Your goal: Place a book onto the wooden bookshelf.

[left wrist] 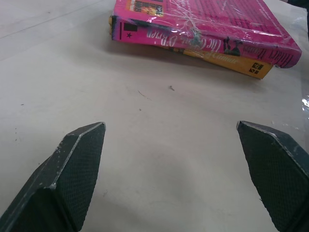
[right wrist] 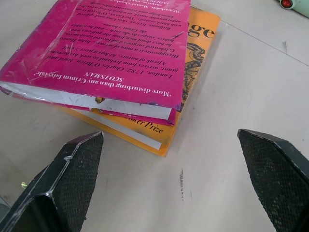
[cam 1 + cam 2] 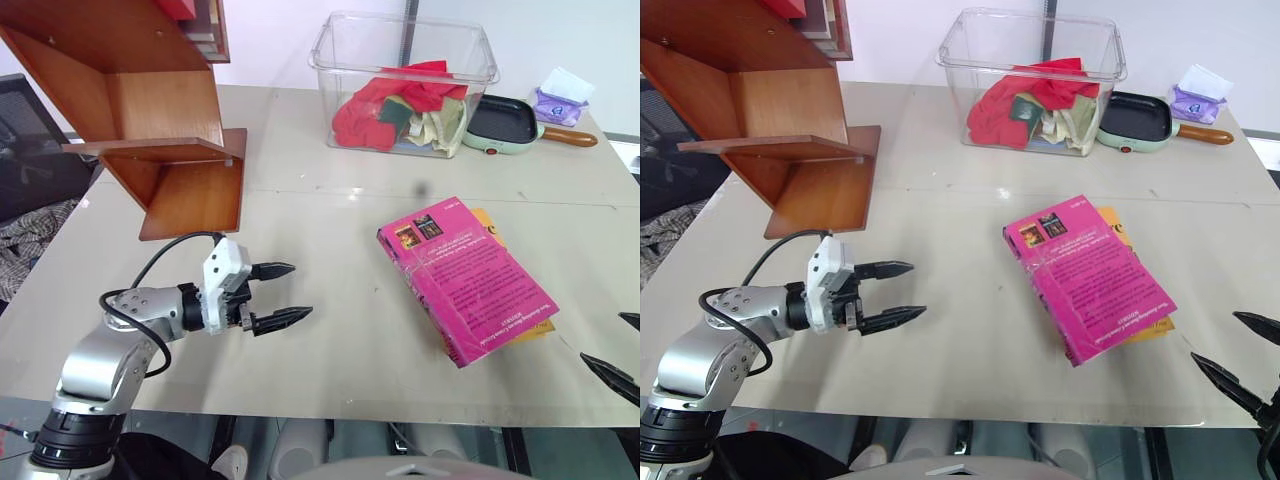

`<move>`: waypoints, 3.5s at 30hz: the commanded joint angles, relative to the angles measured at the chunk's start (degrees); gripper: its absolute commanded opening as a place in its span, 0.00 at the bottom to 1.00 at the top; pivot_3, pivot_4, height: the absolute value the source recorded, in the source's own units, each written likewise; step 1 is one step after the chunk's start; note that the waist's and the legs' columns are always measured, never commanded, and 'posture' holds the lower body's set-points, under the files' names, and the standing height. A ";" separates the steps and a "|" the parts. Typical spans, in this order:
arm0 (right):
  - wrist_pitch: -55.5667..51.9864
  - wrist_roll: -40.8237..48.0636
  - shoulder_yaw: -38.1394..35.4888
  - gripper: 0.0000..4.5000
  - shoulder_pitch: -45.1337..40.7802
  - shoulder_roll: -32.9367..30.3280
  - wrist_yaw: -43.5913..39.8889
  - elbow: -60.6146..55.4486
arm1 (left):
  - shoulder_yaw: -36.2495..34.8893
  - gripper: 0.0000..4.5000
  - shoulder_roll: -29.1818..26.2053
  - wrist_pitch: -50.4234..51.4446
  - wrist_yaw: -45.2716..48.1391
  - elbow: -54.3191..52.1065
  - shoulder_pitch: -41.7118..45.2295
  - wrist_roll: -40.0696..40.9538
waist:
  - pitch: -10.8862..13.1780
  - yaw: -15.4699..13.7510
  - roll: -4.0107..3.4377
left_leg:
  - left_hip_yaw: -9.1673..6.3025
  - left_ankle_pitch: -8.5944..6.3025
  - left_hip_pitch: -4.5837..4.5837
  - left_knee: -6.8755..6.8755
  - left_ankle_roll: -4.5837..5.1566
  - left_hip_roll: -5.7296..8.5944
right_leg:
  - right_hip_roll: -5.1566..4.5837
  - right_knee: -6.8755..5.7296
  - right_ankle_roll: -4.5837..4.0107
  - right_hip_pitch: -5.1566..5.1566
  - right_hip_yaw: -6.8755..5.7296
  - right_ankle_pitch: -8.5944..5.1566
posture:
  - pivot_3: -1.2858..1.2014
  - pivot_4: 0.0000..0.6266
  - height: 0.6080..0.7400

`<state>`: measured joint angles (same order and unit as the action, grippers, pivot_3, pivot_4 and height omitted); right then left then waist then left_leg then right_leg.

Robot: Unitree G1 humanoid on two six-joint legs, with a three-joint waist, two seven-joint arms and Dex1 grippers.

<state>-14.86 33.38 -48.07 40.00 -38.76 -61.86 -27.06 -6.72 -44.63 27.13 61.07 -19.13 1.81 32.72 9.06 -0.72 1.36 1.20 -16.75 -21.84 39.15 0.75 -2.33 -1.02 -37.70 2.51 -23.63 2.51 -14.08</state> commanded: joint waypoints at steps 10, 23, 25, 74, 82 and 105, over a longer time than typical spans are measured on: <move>-0.91 -1.48 1.50 1.00 -5.66 0.33 9.07 -3.81 | 0.08 0.99 3.07 -1.50 2.01 -1.19 8.78 3.51 | 0.00 0.06 0.00 | 0.05 0.00 -0.02 0.00 0.00 0.09 | 0.06 -0.02 -0.01 0.00 -0.03 0.01 | 0.52 0.24 0.80; -14.34 2.45 2.39 0.66 -10.93 -5.70 13.58 -6.44 | -0.74 1.00 4.05 -5.72 7.28 -3.29 7.22 6.86 | 0.00 0.03 0.00 | 0.06 0.00 -0.01 0.02 0.00 0.12 | 0.06 -0.04 0.02 0.02 -0.03 -0.02 | 0.52 0.24 0.80; -15.50 3.10 3.32 0.47 -13.11 -7.26 13.50 -6.18 | -0.82 1.00 3.93 -5.81 7.34 -3.64 6.72 6.91 | 0.00 0.03 0.00 | 0.06 0.00 -0.03 0.02 0.00 0.12 | 0.06 -0.04 0.01 0.02 -0.04 -0.02 | 0.52 0.24 0.80; -21.89 -17.04 47.41 0.01 -55.71 -13.81 12.87 16.99 | -5.65 1.00 3.06 -7.49 5.33 -9.95 -5.01 10.50 | 0.13 1.32 -0.09 | -0.03 -0.01 -0.16 0.02 0.02 0.10 | 0.03 -0.02 0.02 -0.15 -0.05 0.25 | 0.52 0.24 0.80; 1.13 -8.02 24.11 0.13 -39.96 -14.13 -0.15 24.69 | -2.66 1.00 2.23 -3.11 -2.27 -11.19 -6.05 6.31 | 0.13 0.73 -0.10 | 0.03 -0.02 -0.21 0.03 0.04 0.14 | 0.02 0.02 0.03 -0.13 -0.07 0.25 | 0.52 0.24 0.80; -12.31 21.47 -8.12 1.00 -13.22 -11.69 -9.87 -6.71 | 7.56 1.00 1.83 -4.32 3.35 5.35 4.06 -2.90 | 0.15 1.29 -0.09 | 0.00 -0.02 0.02 0.04 0.04 0.10 | 0.06 -0.09 0.04 0.04 -0.01 -0.01 | 0.52 0.24 0.80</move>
<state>-28.28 53.64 -55.50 27.82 -49.22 -70.72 -33.39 0.70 -42.09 19.77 64.71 -11.70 4.58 28.34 9.21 0.57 1.26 1.19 -16.78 -21.82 39.19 0.78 -2.24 -0.97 -37.79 2.55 -23.58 2.51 -14.09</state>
